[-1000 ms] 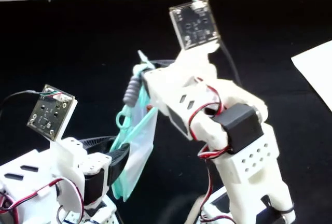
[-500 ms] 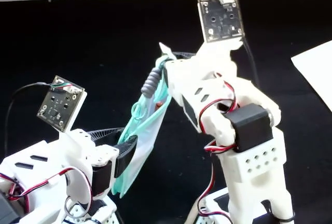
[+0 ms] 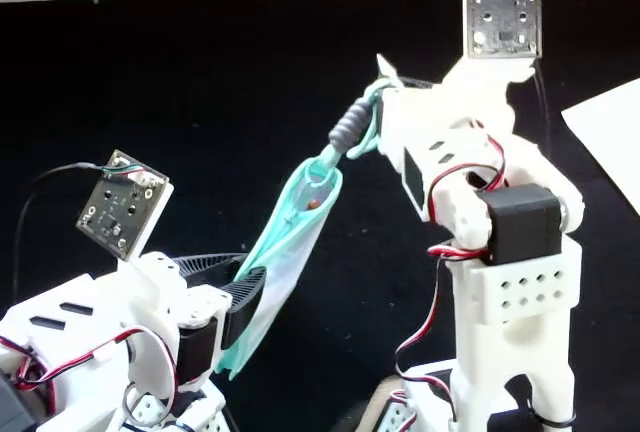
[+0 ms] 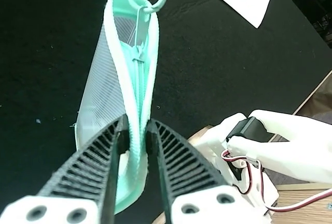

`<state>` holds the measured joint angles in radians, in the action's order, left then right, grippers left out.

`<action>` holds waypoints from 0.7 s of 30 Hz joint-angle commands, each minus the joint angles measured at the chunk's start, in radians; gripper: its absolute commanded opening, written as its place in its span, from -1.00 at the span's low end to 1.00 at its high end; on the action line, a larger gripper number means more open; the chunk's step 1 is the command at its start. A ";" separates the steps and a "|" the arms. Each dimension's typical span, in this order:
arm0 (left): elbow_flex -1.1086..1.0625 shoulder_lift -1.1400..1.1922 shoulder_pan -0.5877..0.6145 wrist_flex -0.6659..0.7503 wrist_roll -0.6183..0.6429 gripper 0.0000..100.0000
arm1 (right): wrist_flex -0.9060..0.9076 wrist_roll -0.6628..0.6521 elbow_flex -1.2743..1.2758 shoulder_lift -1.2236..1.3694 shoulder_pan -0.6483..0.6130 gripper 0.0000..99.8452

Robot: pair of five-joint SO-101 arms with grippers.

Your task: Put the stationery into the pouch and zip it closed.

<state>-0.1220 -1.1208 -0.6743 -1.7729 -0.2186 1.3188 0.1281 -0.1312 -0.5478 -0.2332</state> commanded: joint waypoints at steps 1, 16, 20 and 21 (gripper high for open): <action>-0.005 0.001 -0.015 -0.015 -0.011 -0.99 | -0.074 -0.009 -0.007 0.004 0.085 -0.99; -0.005 0.002 -0.015 -0.015 -0.011 -0.99 | -0.262 -0.009 -0.016 0.245 0.329 -0.99; -0.005 0.007 -0.015 -0.015 -0.011 -0.99 | -0.280 -0.009 -0.008 0.243 0.325 -0.99; -0.005 0.007 -0.015 -0.015 -0.011 -0.99 | -0.278 -0.009 -0.008 0.243 0.323 -0.99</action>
<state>-0.1297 -1.1285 -0.6759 -1.7837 -0.2202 1.0656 0.1297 -0.1343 -0.2946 0.0829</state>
